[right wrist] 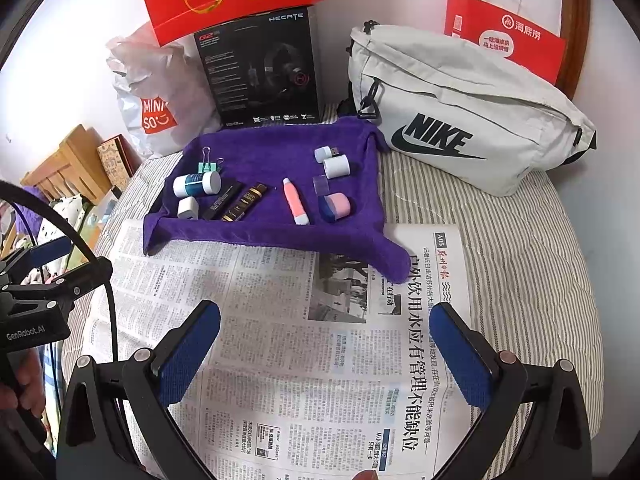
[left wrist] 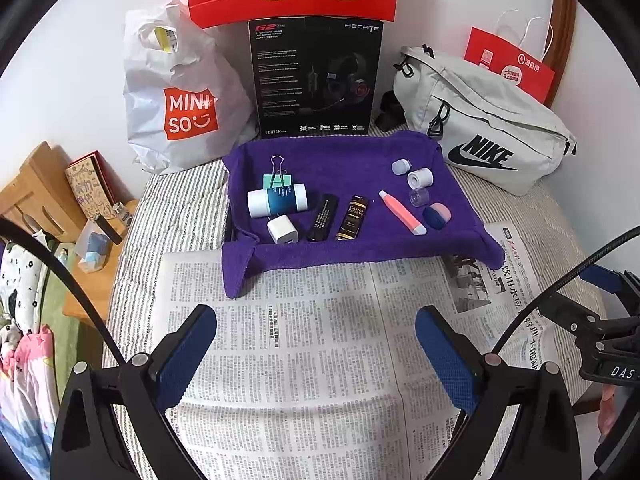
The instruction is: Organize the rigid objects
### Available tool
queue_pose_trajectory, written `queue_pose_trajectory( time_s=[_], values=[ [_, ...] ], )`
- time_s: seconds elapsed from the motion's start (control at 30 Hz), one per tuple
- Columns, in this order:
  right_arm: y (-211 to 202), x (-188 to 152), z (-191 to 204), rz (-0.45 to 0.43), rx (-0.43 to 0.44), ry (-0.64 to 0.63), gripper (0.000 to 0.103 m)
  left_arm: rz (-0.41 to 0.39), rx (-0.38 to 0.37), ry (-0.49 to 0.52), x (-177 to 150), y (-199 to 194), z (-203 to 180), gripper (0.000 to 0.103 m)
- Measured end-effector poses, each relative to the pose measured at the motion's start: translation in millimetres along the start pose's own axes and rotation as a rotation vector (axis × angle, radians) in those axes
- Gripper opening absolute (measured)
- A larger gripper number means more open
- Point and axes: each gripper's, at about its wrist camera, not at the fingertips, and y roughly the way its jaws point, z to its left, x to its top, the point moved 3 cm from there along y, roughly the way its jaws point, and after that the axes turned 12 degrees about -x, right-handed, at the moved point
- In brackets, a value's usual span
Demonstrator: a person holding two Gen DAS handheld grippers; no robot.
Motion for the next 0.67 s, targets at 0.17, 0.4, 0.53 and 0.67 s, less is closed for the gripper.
queue_pose_trajectory(
  time_s=[0.17,0.4,0.53,0.67],
  values=[
    [-1,0,1,0.0,0.0,0.0,0.103,-0.001,0.0,0.0,0,0,-1,0.101],
    [-1,1,2,-0.003,-0.002,-0.005,0.103,-0.006,-0.005,-0.005,3,0,1,0.101],
    [-1,3,2,-0.004,-0.003,-0.004,0.103,-0.009,-0.021,-0.013,7,0,1,0.101],
    [-1,3,2,-0.004,0.0,-0.006,0.103,-0.03,-0.023,-0.005,13,-2,-1,0.101]
  ],
)
